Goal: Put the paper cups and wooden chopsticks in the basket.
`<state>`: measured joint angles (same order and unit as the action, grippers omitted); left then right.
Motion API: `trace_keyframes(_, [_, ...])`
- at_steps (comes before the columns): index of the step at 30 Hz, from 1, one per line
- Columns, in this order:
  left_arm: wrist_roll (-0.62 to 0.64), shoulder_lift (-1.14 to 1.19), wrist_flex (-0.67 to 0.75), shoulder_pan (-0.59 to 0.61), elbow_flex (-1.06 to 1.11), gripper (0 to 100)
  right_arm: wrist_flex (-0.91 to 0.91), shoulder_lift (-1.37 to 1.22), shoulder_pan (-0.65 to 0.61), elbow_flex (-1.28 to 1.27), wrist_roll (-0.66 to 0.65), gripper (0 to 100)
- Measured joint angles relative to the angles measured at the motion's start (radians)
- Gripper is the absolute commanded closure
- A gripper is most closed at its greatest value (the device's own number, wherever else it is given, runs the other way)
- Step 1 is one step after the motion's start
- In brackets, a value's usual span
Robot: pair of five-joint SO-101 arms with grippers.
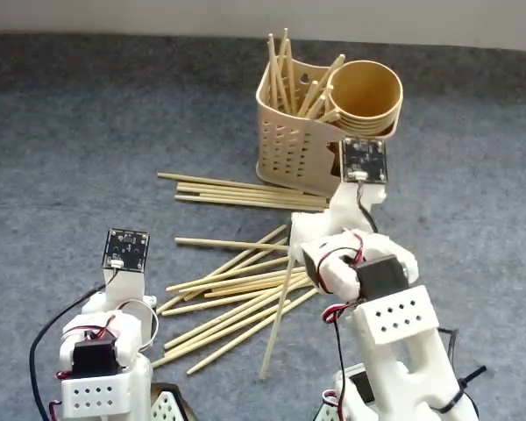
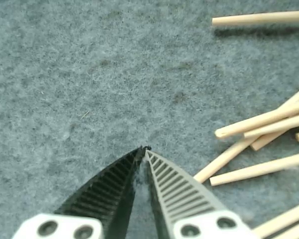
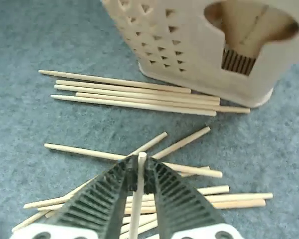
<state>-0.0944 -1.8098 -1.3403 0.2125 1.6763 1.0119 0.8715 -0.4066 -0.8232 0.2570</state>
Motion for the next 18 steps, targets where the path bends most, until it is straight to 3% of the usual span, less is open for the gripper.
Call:
trace_keyframes(10, [0.000,0.000,0.000,0.000,0.000,98,0.000,0.000,-0.058,0.293,-0.210,99.3])
trace_keyframes(18, [0.000,0.000,0.000,0.000,0.000,98,-0.084,0.000,-0.057,0.540,-0.273,99.3])
